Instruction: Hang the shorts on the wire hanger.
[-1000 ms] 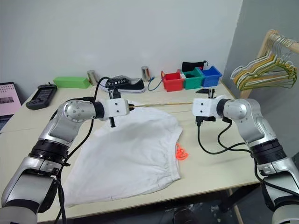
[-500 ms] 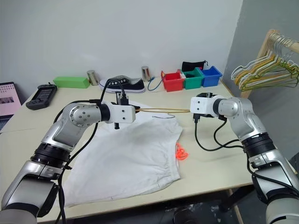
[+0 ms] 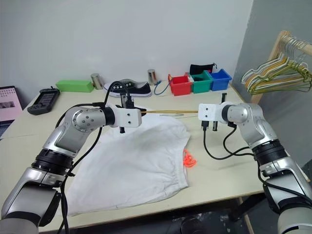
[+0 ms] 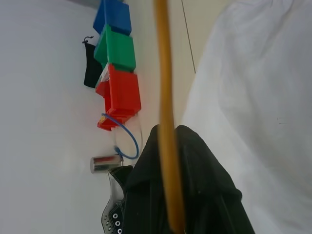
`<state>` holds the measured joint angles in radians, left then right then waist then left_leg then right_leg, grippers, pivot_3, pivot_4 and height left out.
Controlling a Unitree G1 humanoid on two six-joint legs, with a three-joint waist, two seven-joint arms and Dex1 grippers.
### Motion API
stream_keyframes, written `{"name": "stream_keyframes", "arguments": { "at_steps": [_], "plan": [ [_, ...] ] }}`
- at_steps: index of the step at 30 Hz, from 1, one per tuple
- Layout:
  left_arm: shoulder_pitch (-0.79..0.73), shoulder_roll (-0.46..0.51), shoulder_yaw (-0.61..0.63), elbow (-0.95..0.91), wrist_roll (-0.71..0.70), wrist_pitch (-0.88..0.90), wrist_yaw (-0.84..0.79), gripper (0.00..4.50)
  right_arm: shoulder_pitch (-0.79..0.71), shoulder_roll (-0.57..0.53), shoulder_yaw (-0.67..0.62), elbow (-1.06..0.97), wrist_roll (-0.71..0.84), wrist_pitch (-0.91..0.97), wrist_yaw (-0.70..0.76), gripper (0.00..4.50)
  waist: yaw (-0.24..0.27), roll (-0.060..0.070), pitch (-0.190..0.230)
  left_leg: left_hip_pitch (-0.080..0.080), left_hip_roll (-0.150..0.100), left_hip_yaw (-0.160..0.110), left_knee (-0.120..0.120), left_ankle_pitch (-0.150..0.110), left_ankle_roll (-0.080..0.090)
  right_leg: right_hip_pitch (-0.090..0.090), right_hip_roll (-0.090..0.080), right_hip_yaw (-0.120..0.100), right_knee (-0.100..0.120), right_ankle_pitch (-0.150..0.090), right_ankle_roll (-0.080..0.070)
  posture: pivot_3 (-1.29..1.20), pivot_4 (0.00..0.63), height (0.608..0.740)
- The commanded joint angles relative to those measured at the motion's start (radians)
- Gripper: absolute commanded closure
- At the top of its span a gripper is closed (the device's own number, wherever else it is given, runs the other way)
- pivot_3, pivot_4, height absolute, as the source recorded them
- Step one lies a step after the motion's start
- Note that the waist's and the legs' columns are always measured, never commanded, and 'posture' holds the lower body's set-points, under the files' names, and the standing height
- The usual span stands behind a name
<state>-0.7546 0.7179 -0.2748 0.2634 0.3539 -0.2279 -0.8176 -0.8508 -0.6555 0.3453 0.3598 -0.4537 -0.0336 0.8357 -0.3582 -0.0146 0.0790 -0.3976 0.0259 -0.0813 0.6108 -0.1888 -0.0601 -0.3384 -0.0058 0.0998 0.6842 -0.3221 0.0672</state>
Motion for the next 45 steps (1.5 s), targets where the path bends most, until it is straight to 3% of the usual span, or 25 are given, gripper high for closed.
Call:
{"name": "stream_keyframes", "arguments": {
  "at_steps": [1, 3, 5, 13, 21, 27, 34, 40, 45],
  "plan": [
    [-0.045, 0.004, 0.010, -0.002, 0.007, -0.048, 0.019, 4.50, -0.009, -0.019, -0.019, -0.049, 0.001, -0.003, 0.004, 4.46, 0.000, 0.000, 0.000, 0.000, 0.000, 0.000, 0.000, 0.000, 0.000, 0.000, 0.000, 0.000, 0.000, 0.000, 0.000, -0.25, 0.000, 0.740],
    [-0.045, -0.001, 0.021, 0.004, -0.017, -0.052, 0.010, 3.94, -0.002, -0.018, -0.019, -0.058, 0.004, 0.002, 0.007, 4.50, 0.000, 0.000, 0.000, 0.000, 0.000, 0.000, 0.000, 0.000, 0.000, 0.000, 0.000, 0.000, 0.000, 0.000, 0.000, -0.25, 0.000, 0.740],
    [-0.045, -0.010, 0.054, 0.010, -0.072, -0.053, 0.004, 3.68, 0.015, -0.017, -0.026, -0.078, 0.021, 0.024, 0.028, 4.50, 0.000, 0.000, 0.000, 0.000, 0.000, 0.000, 0.000, 0.000, 0.000, 0.000, 0.000, 0.000, 0.000, 0.000, 0.000, -0.25, 0.003, 0.740],
    [0.007, -0.023, 0.163, -0.082, -0.359, 0.022, -0.109, 1.89, 0.071, -0.045, -0.055, -0.118, 0.115, 0.118, 0.153, 4.50, 0.000, 0.000, 0.000, 0.000, 0.000, 0.000, 0.000, 0.000, 0.000, 0.000, 0.000, -0.001, 0.000, 0.000, 0.000, -0.24, 0.013, 0.740],
    [0.231, 0.043, 0.266, -0.385, -0.653, 0.441, -0.217, 0.07, 0.175, -0.138, -0.113, -0.189, 0.346, 0.528, 0.449, 4.50, 0.010, 0.000, 0.000, 0.001, 0.001, -0.001, 0.000, 0.000, 0.000, 0.001, 0.000, -0.001, 0.000, 0.000, 0.000, -0.23, 0.025, 0.740],
    [0.515, 0.100, 0.357, -0.652, -0.865, 0.764, -0.192, 0.01, 0.304, -0.354, -0.111, -0.308, 0.580, 0.946, 0.742, 4.50, 0.033, 0.003, 0.001, 0.002, 0.002, 0.000, 0.000, 0.000, 0.000, 0.002, 0.001, 0.000, -0.001, -0.001, -0.001, -0.22, 0.046, 0.740],
    [0.747, 0.097, 0.419, -0.838, -0.938, 0.877, -0.117, 0.01, 0.547, -0.568, -0.137, -0.487, 1.001, 1.368, 0.778, 4.50, 0.063, -0.002, 0.006, 0.003, 0.002, 0.001, 0.000, -0.001, 0.000, 0.003, 0.001, 0.000, -0.002, -0.006, -0.009, -0.20, 0.062, 0.740],
    [0.799, 0.097, 0.455, -0.905, -0.980, 0.921, -0.071, 0.01, 0.765, -0.568, -0.263, -0.560, 1.152, 1.486, 0.661, 4.50, 0.088, -0.008, 0.020, 0.005, 0.003, 0.002, 0.000, -0.001, 0.000, 0.002, 0.001, 0.001, -0.003, -0.007, -0.010, -0.18, 0.071, 0.740],
    [0.810, 0.108, 0.461, -0.920, -0.995, 0.933, -0.063, 0.01, 0.804, -0.511, -0.360, -0.524, 1.206, 1.533, 0.562, 4.50, 0.099, -0.010, 0.024, 0.005, 0.003, 0.003, 0.000, -0.001, -0.001, -0.002, 0.001, 0.002, -0.004, -0.007, -0.010, -0.19, 0.070, 0.740]
  ]
}}
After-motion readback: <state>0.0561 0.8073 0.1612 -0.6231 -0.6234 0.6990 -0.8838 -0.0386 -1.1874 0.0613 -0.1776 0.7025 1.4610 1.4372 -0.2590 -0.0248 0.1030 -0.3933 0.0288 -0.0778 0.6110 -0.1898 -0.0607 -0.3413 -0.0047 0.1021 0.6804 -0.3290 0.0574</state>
